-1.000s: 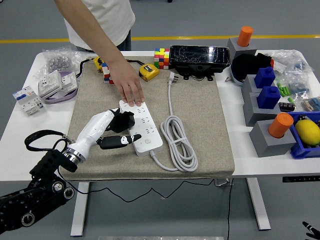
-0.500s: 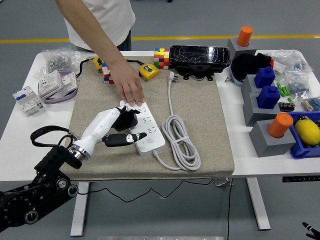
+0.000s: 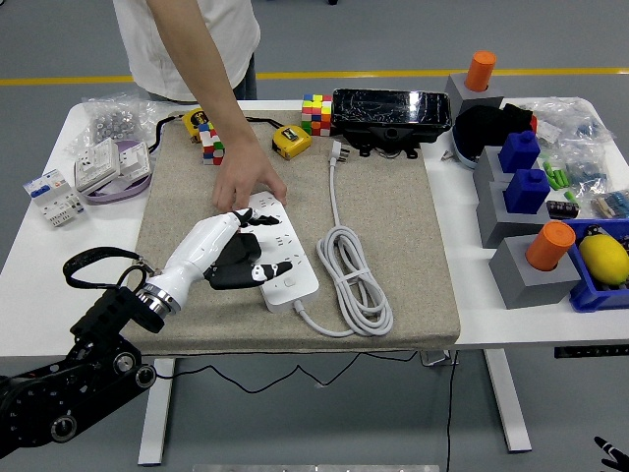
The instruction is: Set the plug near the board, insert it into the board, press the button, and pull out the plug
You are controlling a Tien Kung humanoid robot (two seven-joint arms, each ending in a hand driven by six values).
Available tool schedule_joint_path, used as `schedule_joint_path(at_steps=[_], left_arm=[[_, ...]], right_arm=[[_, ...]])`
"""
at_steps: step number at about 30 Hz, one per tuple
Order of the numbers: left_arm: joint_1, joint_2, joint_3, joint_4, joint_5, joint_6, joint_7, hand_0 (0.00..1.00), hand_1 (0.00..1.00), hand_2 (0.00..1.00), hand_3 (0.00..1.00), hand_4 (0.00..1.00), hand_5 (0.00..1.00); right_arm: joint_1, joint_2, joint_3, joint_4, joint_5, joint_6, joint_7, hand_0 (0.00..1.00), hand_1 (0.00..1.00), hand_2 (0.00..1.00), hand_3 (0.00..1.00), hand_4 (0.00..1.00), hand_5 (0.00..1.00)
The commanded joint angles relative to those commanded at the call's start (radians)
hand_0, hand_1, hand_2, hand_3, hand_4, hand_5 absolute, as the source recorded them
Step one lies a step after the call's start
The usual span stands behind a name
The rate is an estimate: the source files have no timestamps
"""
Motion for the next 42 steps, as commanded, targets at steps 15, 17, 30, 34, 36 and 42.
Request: schedule_joint_path(at_steps=[15, 17, 30, 34, 36, 42], left_arm=[[0.079, 0.028, -0.074, -0.064, 0.03, 0.075, -0.032, 0.642, 0.726, 0.727, 0.709, 0.918, 0.56], [0.103, 0.044, -0.078, -0.077, 0.047, 0.079, -0.022, 0.642, 0.726, 0.727, 0.709, 0.918, 0.56], [0.154, 0.069, -0.058, -0.08, 0.11, 0.07, 0.021, 0.64, 0.726, 0.724, 0.709, 0.914, 0.556], [0.142, 0.064, -0.049, -0.075, 0.112, 0.061, 0.036, 0.64, 0.726, 0.724, 0.709, 0.914, 0.556], [0.135, 0.06, -0.045, -0.072, 0.113, 0.058, 0.04, 0.639, 0.725, 0.725, 0.709, 0.905, 0.545], [0.116, 0.05, -0.032, -0.075, 0.114, 0.057, 0.045, 0.638, 0.725, 0.724, 0.709, 0.902, 0.544]], right_arm=[[0.0, 0.0, 0.001, 0.0, -0.001, 0.0, 0.0, 0.569, 0.663, 0.677, 0.604, 0.973, 0.494], [-0.001, -0.001, 0.002, 0.001, -0.002, 0.0, 0.0, 0.569, 0.663, 0.677, 0.604, 0.973, 0.494], [-0.003, 0.0, 0.003, 0.002, -0.003, 0.0, 0.0, 0.569, 0.663, 0.677, 0.603, 0.972, 0.493], [-0.001, -0.001, 0.004, 0.003, -0.003, -0.001, 0.0, 0.569, 0.663, 0.677, 0.603, 0.972, 0.493], [-0.001, -0.001, 0.004, 0.003, -0.003, 0.0, 0.0, 0.569, 0.663, 0.677, 0.605, 0.972, 0.493], [-0.003, 0.0, 0.001, 0.001, -0.001, 0.001, 0.0, 0.57, 0.663, 0.677, 0.604, 0.972, 0.493]])
